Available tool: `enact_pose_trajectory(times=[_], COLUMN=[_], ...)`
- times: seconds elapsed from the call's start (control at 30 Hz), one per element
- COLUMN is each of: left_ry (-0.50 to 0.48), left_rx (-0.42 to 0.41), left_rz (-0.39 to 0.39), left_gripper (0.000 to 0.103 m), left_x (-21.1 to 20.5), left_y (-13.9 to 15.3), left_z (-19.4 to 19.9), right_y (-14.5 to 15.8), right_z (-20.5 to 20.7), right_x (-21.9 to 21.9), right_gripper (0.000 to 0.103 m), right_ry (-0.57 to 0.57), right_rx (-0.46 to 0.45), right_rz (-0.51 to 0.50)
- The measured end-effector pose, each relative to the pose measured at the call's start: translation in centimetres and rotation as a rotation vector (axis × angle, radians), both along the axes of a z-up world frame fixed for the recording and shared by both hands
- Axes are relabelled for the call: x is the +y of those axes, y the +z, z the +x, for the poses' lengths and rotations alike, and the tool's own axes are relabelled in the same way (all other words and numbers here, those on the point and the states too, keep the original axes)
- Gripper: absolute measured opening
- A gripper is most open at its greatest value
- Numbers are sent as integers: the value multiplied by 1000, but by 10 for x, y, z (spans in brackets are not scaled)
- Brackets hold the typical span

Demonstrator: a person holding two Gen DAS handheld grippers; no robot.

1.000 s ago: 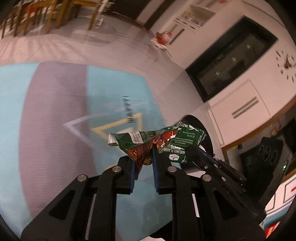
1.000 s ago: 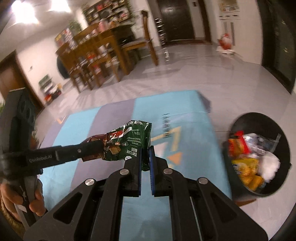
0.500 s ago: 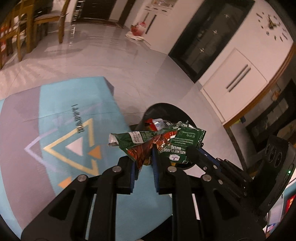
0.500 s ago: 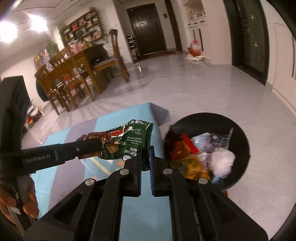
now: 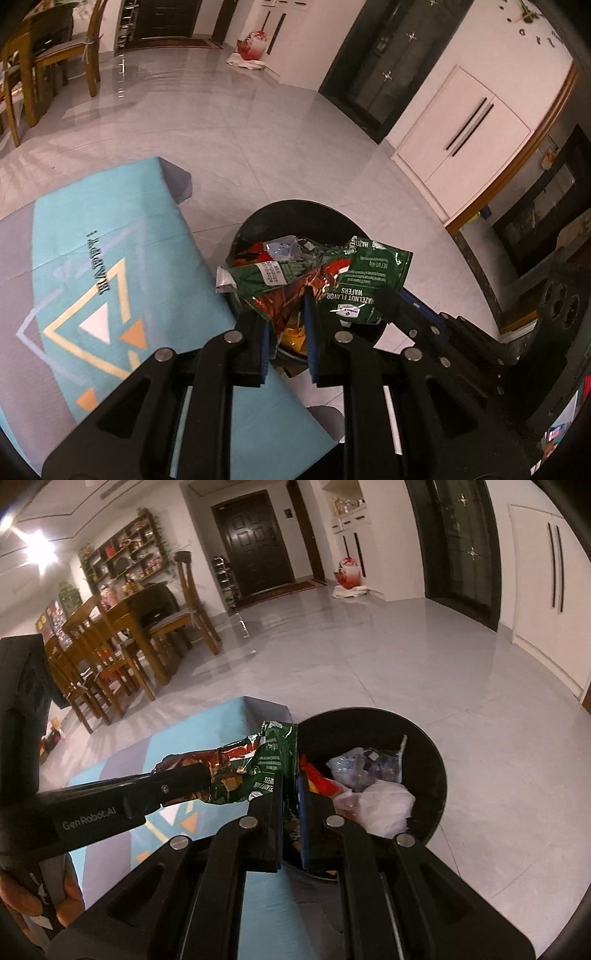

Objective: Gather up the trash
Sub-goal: 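Carry the green wrapper over the black bin with the left tool, then lower the green wrapper into the bin and open the left tool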

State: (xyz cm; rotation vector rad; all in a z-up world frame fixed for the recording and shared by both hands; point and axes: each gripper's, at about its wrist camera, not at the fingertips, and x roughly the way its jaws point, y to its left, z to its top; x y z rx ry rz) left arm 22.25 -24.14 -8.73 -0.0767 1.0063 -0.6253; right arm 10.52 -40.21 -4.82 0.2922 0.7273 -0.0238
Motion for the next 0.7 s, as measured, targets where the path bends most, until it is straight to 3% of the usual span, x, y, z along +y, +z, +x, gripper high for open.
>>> enact_pose_trajectory(times=[0.33,0.7], left_ry=[-40,-36], left_rx=[46,61], left_rz=[36,79], left_gripper=[17,17], left_x=[-48,-67], left_y=[-29,-46], left_z=[15,33], right_y=[-18,-30], right_z=[12,33], right_x=[-31,-43], right_gripper=[8,8], right_ry=[-70,-81], right_rx=[82,155], right_rz=[-12,22])
